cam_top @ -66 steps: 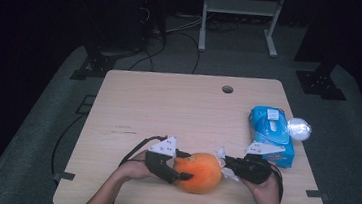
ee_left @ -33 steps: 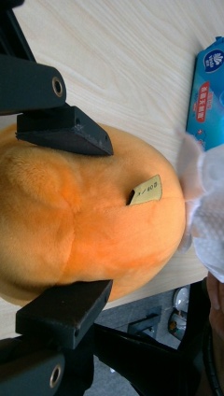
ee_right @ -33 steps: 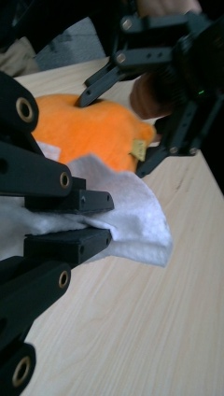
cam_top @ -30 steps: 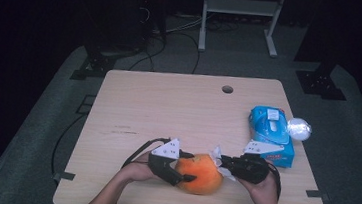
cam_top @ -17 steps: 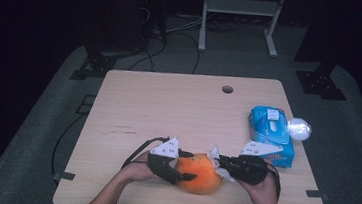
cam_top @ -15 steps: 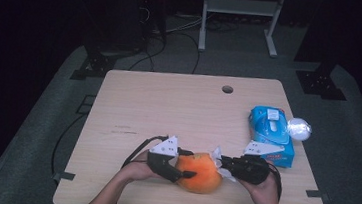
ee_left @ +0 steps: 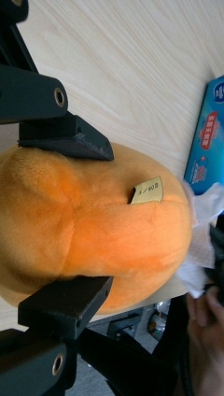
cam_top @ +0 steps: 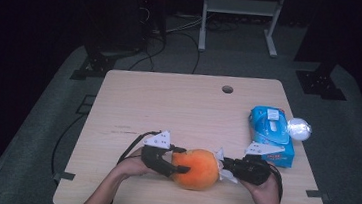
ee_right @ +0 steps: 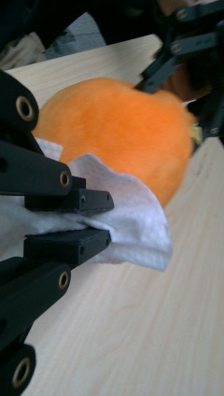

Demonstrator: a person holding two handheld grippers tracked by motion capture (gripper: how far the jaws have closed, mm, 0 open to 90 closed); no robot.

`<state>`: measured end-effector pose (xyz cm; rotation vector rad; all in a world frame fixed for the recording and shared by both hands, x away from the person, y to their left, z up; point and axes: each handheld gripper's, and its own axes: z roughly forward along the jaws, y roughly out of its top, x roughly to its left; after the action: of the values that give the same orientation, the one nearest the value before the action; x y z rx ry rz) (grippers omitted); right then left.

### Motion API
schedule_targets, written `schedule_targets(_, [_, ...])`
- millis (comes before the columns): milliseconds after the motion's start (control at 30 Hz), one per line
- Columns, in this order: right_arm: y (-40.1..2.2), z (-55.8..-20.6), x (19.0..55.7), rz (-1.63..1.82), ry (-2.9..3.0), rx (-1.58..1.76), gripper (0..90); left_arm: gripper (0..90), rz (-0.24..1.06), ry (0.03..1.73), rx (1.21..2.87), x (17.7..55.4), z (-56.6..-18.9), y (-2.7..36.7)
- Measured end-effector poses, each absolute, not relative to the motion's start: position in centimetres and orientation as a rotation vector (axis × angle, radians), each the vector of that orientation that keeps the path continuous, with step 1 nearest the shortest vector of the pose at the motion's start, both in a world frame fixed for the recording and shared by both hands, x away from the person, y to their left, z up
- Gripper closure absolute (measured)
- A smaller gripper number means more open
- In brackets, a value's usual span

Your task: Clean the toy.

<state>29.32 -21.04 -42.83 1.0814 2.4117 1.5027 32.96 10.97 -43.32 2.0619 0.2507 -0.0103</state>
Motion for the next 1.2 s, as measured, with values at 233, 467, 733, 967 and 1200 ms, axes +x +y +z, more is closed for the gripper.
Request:
schedule_targets(233, [-20.2,-42.4,29.0,1.538,2.42,1.039,79.6,35.1,-0.029,0.221,2.073,32.8,-43.4,11.0])
schedule_targets(467, [-19.8,-41.3,28.4,1.536,2.379,1.0,79.9,34.1,-0.041,0.191,2.076,32.3,-43.5,10.1])
schedule_targets(733, [-19.5,-42.0,28.7,1.543,2.432,0.984,79.4,29.6,-0.049,0.195,2.062,32.2,-43.7,10.0])
schedule_targets(967, [-19.8,-41.1,28.6,1.582,2.379,0.989,79.6,29.6,-0.034,0.161,2.067,31.8,-43.6,9.7])
schedule_targets(1200, [-19.5,-41.7,28.7,1.543,2.456,0.954,79.4,13.1,-0.063,0.221,2.091,32.3,-43.6,9.8])
